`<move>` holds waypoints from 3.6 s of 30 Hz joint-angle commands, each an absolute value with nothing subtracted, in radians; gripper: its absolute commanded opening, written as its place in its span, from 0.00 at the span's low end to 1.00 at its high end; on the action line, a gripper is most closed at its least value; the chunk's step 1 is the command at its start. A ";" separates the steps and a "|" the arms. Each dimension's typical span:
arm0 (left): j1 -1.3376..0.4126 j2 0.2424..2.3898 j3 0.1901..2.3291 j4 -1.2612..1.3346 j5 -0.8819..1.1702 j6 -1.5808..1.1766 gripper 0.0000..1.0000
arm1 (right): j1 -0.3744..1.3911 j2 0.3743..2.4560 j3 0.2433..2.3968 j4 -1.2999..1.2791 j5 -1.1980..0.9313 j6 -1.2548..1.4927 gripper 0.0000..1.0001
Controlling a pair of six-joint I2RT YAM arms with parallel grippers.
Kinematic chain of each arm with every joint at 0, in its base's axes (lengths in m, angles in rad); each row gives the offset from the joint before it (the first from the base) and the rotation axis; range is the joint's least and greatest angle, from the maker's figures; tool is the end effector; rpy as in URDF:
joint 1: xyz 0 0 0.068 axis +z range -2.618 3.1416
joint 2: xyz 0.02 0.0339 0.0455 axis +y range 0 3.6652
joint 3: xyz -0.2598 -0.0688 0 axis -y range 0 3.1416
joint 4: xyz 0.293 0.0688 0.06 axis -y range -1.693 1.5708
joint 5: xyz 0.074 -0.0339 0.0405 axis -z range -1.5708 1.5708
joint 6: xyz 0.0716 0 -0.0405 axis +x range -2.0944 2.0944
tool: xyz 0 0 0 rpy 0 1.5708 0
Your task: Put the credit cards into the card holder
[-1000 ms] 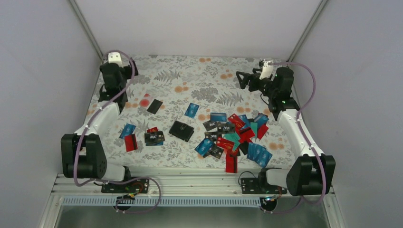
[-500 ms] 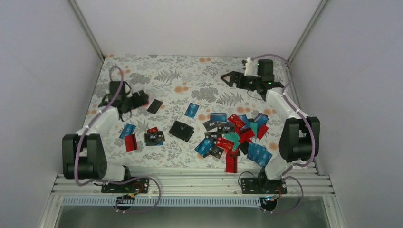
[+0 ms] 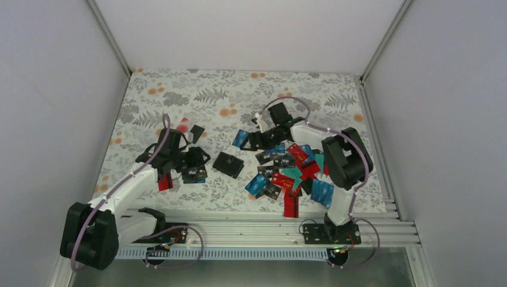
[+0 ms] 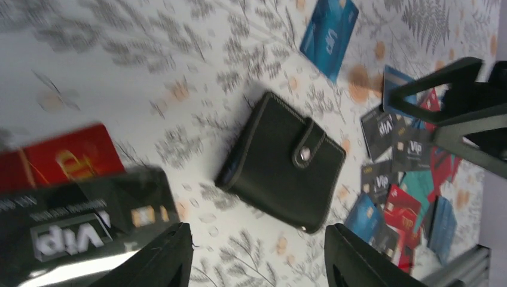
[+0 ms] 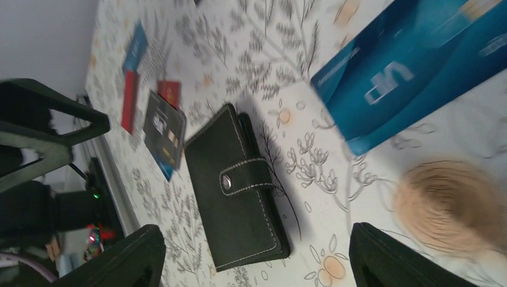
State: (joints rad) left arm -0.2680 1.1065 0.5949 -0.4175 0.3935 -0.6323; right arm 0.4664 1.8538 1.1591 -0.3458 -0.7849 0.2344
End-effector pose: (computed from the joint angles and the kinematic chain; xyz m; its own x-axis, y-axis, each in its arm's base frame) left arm 0.2554 -0.0986 0.1424 -0.8985 -0.3193 -0.3013 -0.0807 0.7948 -0.6015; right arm 0.3516 0.2337 0.1140 -0.8975 -0.2679 -0.3503 -0.4410 0.5484 0.7105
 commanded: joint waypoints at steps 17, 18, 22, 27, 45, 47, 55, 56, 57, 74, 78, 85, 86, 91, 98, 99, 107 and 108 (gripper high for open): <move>-0.414 1.378 0.498 -0.164 0.479 -0.665 0.27 | 0.682 1.916 1.056 -0.289 -0.711 0.357 0.47; -0.414 1.401 0.511 -0.157 0.470 -0.653 0.27 | 0.695 1.901 1.036 -0.280 -0.711 0.370 0.46; -0.414 1.503 0.571 -0.120 0.472 -0.605 0.24 | 0.732 1.831 0.965 -0.253 -0.721 0.432 0.46; -0.414 1.509 0.613 -0.171 0.443 -0.550 0.23 | 0.744 1.724 0.962 -0.384 -0.523 0.451 0.49; -0.416 1.452 0.604 -0.182 0.459 -0.486 0.41 | 0.840 1.895 1.309 -0.628 -0.146 0.628 0.51; -0.415 1.465 0.604 -0.170 0.465 -0.483 0.41 | 0.853 1.926 1.339 -0.643 -0.133 0.641 0.50; -0.416 1.532 0.597 -0.102 0.519 -0.493 0.40 | 0.887 1.986 1.403 -0.694 -0.088 0.670 0.48; -0.416 1.532 0.594 -0.093 0.523 -0.493 0.40 | 0.890 1.988 1.408 -0.698 -0.083 0.674 0.47; -0.416 1.535 0.590 -0.085 0.529 -0.493 0.40 | 0.891 1.992 1.414 -0.703 -0.078 0.676 0.47; -0.416 1.568 0.548 -0.028 0.544 -0.498 0.36 | 0.930 2.090 1.466 -0.757 0.001 0.691 0.40; -0.415 1.560 0.543 -0.029 0.545 -0.502 0.36 | 0.931 2.073 1.443 -0.743 0.009 0.697 0.34; -0.416 1.554 0.534 -0.022 0.518 -0.505 0.36 | 0.924 2.008 1.398 -0.685 0.001 0.696 0.27; -0.415 1.566 0.533 -0.015 0.515 -0.504 0.36 | 0.924 2.001 1.388 -0.669 -0.008 0.693 0.26; -0.431 1.592 0.545 -0.027 0.450 -0.490 0.35 | 0.921 1.987 1.349 -0.624 -0.042 0.686 0.24; -0.447 1.617 0.538 -0.017 0.428 -0.510 0.35 | 0.895 1.914 1.251 -0.523 -0.076 0.703 0.18; -0.448 1.621 0.532 -0.007 0.429 -0.517 0.35 | 0.888 1.904 1.237 -0.506 -0.085 0.703 0.17; -0.487 1.683 0.535 0.054 0.429 -0.533 0.29 | 0.861 1.870 1.143 -0.390 -0.151 0.689 0.14; -0.493 1.688 0.537 0.058 0.428 -0.536 0.27 | 0.859 1.869 1.136 -0.380 -0.155 0.689 0.14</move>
State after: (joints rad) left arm -0.4637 1.6100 0.5713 0.1390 0.5045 -0.5243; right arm 0.8665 1.8816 1.1717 -0.4397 -0.1173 0.6914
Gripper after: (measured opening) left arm 0.304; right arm 0.194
